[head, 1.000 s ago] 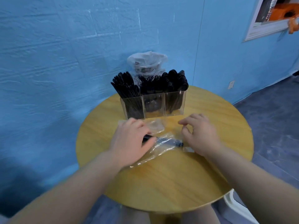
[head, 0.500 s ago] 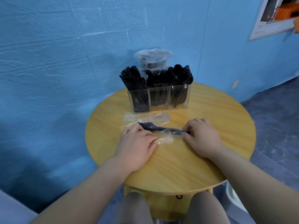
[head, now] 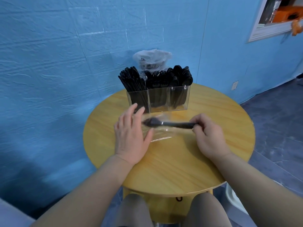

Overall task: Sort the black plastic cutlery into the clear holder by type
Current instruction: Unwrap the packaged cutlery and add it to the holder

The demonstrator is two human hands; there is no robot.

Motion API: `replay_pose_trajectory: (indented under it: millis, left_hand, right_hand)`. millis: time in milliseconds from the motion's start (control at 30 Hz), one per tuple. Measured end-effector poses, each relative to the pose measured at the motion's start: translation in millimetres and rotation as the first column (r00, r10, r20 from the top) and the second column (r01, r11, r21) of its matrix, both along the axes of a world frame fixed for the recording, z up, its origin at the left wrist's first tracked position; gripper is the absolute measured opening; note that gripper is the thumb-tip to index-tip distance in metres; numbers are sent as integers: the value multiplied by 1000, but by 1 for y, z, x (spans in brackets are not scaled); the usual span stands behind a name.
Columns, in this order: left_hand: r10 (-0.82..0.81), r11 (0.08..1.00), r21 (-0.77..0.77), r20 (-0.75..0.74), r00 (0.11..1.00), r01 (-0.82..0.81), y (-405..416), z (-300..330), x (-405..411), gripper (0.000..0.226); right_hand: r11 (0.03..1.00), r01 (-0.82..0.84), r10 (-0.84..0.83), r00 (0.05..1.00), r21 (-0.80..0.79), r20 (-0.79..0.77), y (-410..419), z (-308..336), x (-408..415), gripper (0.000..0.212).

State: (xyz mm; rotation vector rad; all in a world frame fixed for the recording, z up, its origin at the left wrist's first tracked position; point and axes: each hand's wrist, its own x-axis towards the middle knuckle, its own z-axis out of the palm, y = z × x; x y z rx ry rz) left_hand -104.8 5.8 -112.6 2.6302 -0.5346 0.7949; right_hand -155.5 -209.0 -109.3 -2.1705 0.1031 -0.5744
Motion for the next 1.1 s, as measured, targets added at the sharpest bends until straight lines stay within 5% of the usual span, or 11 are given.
replay_pose_trajectory:
  millis: [133, 300, 433, 533, 633, 733, 900, 1100]
  left_hand:
    - [-129, 980, 155, 3, 992, 127, 3, -1, -10, 66]
    - [-114, 986, 101, -182, 977, 134, 5, -6, -13, 44]
    - [-118, 992, 13, -171, 978, 122, 4, -8, -10, 28]
    - [-113, 994, -33, -191, 975, 109, 4, -8, -7, 25]
    - [-139, 990, -55, -205, 969, 131, 4, -7, -7, 28]
    - [-177, 983, -95, -223, 958, 159, 4, -6, -10, 30]
    - [-259, 965, -111, -247, 934, 238, 3, -4, -12, 26]
    - [-308, 951, -130, -284, 908, 282, 3, -3, -14, 38]
  right_hand:
    - [985, -119, 116, 993, -121, -33, 12, 0, 5, 21]
    - [993, -91, 90, 996, 79, 12, 23, -7, 15, 24]
    - [938, 190, -202, 979, 290, 13, 9, -8, 22, 19]
    - [913, 371, -391, 915, 168, 104, 6, -4, 21, 18]
    - [971, 232, -209, 935, -50, 288, 19, -7, 16, 13]
    - [980, 131, -89, 962, -149, 259, 21, -12, 17, 15]
    - [996, 25, -23, 999, 89, -23, 14, -7, 19, 22]
    - [976, -71, 82, 996, 207, -44, 13, -9, 21, 18]
